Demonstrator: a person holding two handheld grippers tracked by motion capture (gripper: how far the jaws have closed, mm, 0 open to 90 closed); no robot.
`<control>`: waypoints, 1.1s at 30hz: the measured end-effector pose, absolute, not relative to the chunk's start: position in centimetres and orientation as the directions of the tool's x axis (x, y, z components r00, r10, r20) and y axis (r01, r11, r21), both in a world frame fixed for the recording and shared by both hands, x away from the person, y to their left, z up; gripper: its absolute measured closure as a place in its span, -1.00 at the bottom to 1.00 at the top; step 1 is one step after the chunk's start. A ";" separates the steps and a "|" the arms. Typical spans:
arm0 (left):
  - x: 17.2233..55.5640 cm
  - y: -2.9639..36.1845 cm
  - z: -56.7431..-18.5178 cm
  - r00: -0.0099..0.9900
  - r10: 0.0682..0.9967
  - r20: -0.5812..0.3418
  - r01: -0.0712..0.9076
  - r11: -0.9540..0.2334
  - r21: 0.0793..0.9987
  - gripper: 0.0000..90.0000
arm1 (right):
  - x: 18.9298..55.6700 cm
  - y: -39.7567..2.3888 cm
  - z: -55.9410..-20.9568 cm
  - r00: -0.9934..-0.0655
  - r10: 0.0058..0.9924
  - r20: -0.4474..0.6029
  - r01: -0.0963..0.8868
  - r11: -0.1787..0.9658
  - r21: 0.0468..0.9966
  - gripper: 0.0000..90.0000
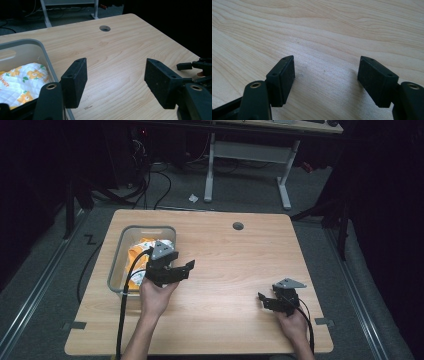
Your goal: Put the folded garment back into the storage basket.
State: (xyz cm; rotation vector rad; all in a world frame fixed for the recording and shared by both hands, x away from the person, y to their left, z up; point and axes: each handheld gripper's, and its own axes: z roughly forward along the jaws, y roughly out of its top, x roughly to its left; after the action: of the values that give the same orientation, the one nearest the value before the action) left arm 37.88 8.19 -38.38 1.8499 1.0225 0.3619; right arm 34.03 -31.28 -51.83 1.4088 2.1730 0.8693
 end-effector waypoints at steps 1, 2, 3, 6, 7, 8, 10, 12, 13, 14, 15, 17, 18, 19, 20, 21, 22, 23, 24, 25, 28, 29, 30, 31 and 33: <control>37.8 8.0 -38.3 0.611 0.771 -0.179 0.492 -0.193 0.849 -0.21 | 34.0 -31.3 -51.8 -0.408 0.913 -0.004 0.659 0.297 0.691 -0.33; 37.8 8.0 -38.3 0.611 0.771 -0.179 0.492 -0.193 0.849 -0.22 | 34.0 -31.3 -51.8 -0.408 0.913 -0.004 0.659 0.297 0.691 -0.33; 37.8 7.8 -38.3 0.616 0.767 -0.181 0.491 -0.193 0.850 -0.22 | 34.0 -31.3 -51.8 -0.407 0.913 -0.003 0.659 0.296 0.691 -0.32; 37.6 7.5 -38.2 0.624 0.761 -0.176 0.486 -0.202 0.850 -0.22 | 34.0 -31.3 -51.8 -0.408 0.913 -0.004 0.659 0.297 0.691 -0.33; 37.6 7.4 -38.2 0.626 0.760 -0.177 0.487 -0.204 0.849 -0.22 | 34.0 -31.3 -51.8 -0.408 0.913 -0.003 0.659 0.297 0.691 -0.33; 37.6 7.3 -38.2 0.627 0.758 -0.179 0.488 -0.202 0.849 -0.22 | 34.0 -31.3 -51.8 -0.408 0.913 -0.003 0.659 0.297 0.691 -0.33; 37.5 7.1 -38.3 0.630 0.755 -0.180 0.487 -0.204 0.849 -0.22 | 34.0 -31.3 -51.8 -0.407 0.913 -0.003 0.659 0.296 0.691 -0.32; 37.4 6.8 -38.3 0.635 0.752 -0.177 0.484 -0.208 0.850 -0.22 | 34.0 -31.3 -51.8 -0.408 0.913 -0.003 0.659 0.297 0.691 -0.33; 37.4 6.7 -38.4 0.636 0.751 -0.178 0.485 -0.209 0.849 -0.22 | 34.0 -31.3 -51.8 -0.408 0.913 -0.003 0.659 0.297 0.691 -0.33; 37.4 6.6 -38.4 0.636 0.750 -0.180 0.487 -0.209 0.848 -0.22 | 34.0 -31.3 -51.8 -0.408 0.913 -0.003 0.659 0.297 0.691 -0.33; 37.4 6.5 -38.4 0.636 0.751 -0.177 0.488 -0.213 0.846 -0.22 | 34.0 -31.3 -51.8 -0.408 0.913 -0.003 0.659 0.297 0.691 -0.33; 37.2 6.0 -38.4 0.639 0.755 -0.148 0.476 -0.236 0.847 -0.23 | 34.0 -31.3 -51.8 -0.408 0.913 -0.002 0.659 0.297 0.691 -0.33; 37.1 5.8 -38.4 0.642 0.755 -0.135 0.469 -0.247 0.848 -0.23 | 34.0 -31.3 -51.8 -0.408 0.913 -0.003 0.659 0.297 0.691 -0.33; 37.0 5.7 -38.4 0.645 0.754 -0.127 0.465 -0.255 0.848 -0.23 | 34.0 -31.3 -51.8 -0.408 0.913 -0.003 0.659 0.297 0.691 -0.33; 37.0 5.5 -38.5 0.647 0.752 -0.127 0.463 -0.255 0.849 -0.23 | 34.0 -31.3 -51.8 -0.408 0.913 -0.003 0.659 0.297 0.691 -0.33; 37.0 5.4 -38.5 0.649 0.750 -0.128 0.465 -0.258 0.847 -0.23 | 34.0 -31.3 -51.8 -0.409 0.913 -0.003 0.659 0.297 0.691 -0.33; 36.9 5.3 -38.5 0.650 0.748 -0.133 0.466 -0.254 0.848 -0.23 | 34.0 -31.3 -51.8 -0.409 0.913 -0.003 0.659 0.297 0.691 -0.33; 36.9 5.1 -38.6 0.652 0.746 -0.137 0.465 -0.251 0.849 -0.23 | 34.0 -31.3 -51.8 -0.409 0.913 -0.003 0.659 0.297 0.691 -0.33; 36.9 5.0 -38.6 0.655 0.743 -0.137 0.464 -0.252 0.849 -0.23 | 34.0 -31.3 -51.8 -0.409 0.913 -0.003 0.659 0.297 0.691 -0.33; 36.9 4.9 -38.6 0.658 0.741 -0.137 0.463 -0.254 0.849 -0.23 | 34.0 -31.3 -51.8 -0.409 0.913 -0.003 0.659 0.297 0.691 -0.33; 36.7 4.7 -38.7 0.662 0.735 -0.147 0.460 -0.244 0.853 -0.23 | 34.0 -31.3 -51.8 -0.409 0.913 -0.003 0.659 0.298 0.691 -0.33; 36.6 4.7 -38.7 0.663 0.732 -0.153 0.462 -0.240 0.854 -0.23 | 34.0 -31.3 -51.8 -0.409 0.913 -0.003 0.659 0.297 0.691 -0.33; 36.6 4.6 -38.8 0.665 0.730 -0.155 0.463 -0.241 0.853 -0.23 | 34.0 -31.3 -51.8 -0.408 0.913 -0.003 0.659 0.297 0.691 -0.33; 36.5 4.5 -38.9 0.667 0.729 -0.154 0.463 -0.243 0.852 -0.23 | 34.0 -31.3 -51.8 -0.409 0.912 -0.003 0.659 0.298 0.691 -0.33; 36.5 4.4 -39.0 0.671 0.725 -0.156 0.466 -0.249 0.849 -0.23 | 34.0 -31.3 -51.8 -0.409 0.912 -0.003 0.659 0.298 0.691 -0.33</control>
State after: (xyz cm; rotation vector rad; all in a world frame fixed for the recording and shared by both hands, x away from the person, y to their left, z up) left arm 36.48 4.38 -39.04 1.9003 0.9328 0.3300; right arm 34.03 -31.28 -51.83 1.4063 2.1745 0.8697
